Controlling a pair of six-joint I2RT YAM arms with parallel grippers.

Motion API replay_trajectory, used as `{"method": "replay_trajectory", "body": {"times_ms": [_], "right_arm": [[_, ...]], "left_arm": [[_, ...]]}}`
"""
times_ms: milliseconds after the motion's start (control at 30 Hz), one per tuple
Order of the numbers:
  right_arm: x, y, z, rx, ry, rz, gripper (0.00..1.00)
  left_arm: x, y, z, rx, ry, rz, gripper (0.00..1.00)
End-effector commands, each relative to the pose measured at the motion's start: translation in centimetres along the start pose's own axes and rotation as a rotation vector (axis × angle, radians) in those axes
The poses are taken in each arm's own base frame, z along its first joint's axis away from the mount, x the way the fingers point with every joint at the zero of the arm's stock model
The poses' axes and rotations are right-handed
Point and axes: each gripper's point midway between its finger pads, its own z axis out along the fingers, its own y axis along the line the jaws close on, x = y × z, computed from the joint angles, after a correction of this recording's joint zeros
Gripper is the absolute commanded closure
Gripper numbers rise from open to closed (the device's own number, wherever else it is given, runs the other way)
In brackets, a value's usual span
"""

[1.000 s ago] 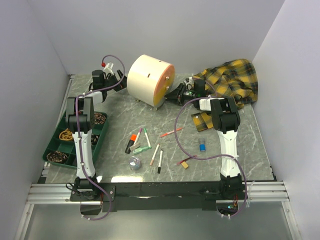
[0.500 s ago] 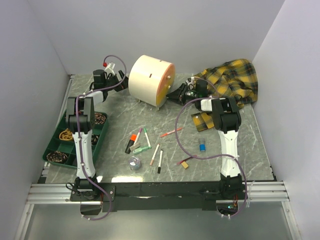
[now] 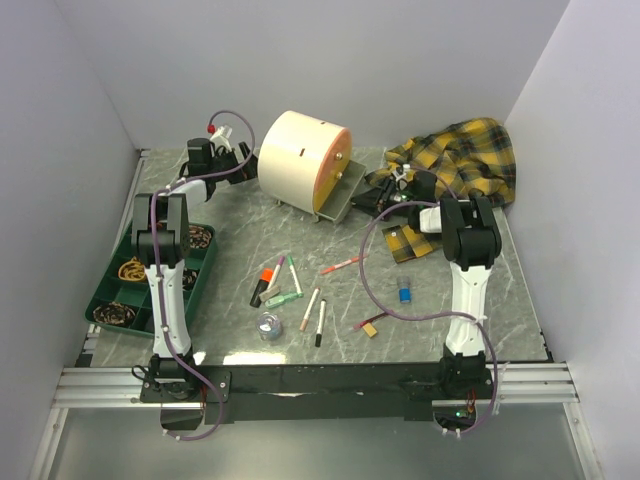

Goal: Sort the stationery into containers
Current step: Open the drawer in the storage box, then pick up the stationery from the center of the board.

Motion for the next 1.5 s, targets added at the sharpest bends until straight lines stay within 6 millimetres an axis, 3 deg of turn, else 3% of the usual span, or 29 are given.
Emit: {"method": "replay_trajectory", "body": {"times_ms": [0,200,400,500,567,733,900,933,967,1000,1133,1200,1300,1367,1467], "right_arm": [[-0.3,2.3,-1.8,-0.047,-0.025,-0.058,0.83],[-0.1,2.3,-3.2,-0.047,-0.034,-0.067,0.83],[-0.5,2.4,-3.2,-0.049,-0.042,-0.090,0.79],[-0.9,2.7,-3.1,-0.049,-0.048,-0.121,0.71],[-1.0,2.7,-2.9,-0.028,-0.043,-0.141,0.57],[-1.1,2.9,-3.1,0.029,-0.026,-0.212,0.41],[-0.1,2.7,-5.3,0.151,-0.004,-0.274,0.31],[0.0,3.7,-5.7,0.156,-0.011,-0.304,0.28],[0.5,2.8,-6.3,0.201,-0.006,-0.318,0.27],[-0.1,2.5,-7.5,0.231,-0.029,-0.329,0.27],[0.8,2.9,-10.0,0.339,-0.056,-0.358,0.23],[0.8,2.5,-10.9,0.401,-0.071,-0.410,0.23],[0.5,3.2,-12.6,0.486,-0.094,-0.534,0.21],[0.1,4.4,-13.6,0.535,-0.104,-0.639,0.21],[-1.1,6.3,-15.0,0.613,-0.131,-0.771,0.21]], "left_arm": [[-3.2,-1.3,-0.5,-0.025,-0.051,0.110,0.01],[-3.5,-0.7,-0.7,-0.070,-0.048,0.144,0.01],[-3.8,-0.9,-0.7,-0.076,-0.056,0.139,0.00],[-3.9,-0.8,-0.9,-0.079,-0.055,0.141,0.00],[-4.0,-0.9,-1.0,-0.073,-0.057,0.136,0.01],[-4.1,-0.6,-1.0,-0.064,-0.065,0.118,0.01],[-5.4,-1.3,-1.6,-0.088,-0.090,0.159,0.01],[-5.5,-0.9,-1.8,-0.122,-0.097,0.166,0.01],[-5.6,-0.7,-2.0,-0.140,-0.099,0.172,0.01],[-5.8,-0.8,-2.4,-0.158,-0.102,0.190,0.00],[-6.2,-0.1,-4.0,-0.253,-0.119,0.234,0.01],[-7.5,0.1,-5.1,-0.313,-0.149,0.272,0.01],[-8.1,0.0,-6.2,-0.356,-0.161,0.297,0.01],[-9.9,1.0,-8.2,-0.405,-0.192,0.306,0.00],[-11.5,0.9,-9.5,-0.440,-0.214,0.352,0.01]]}}
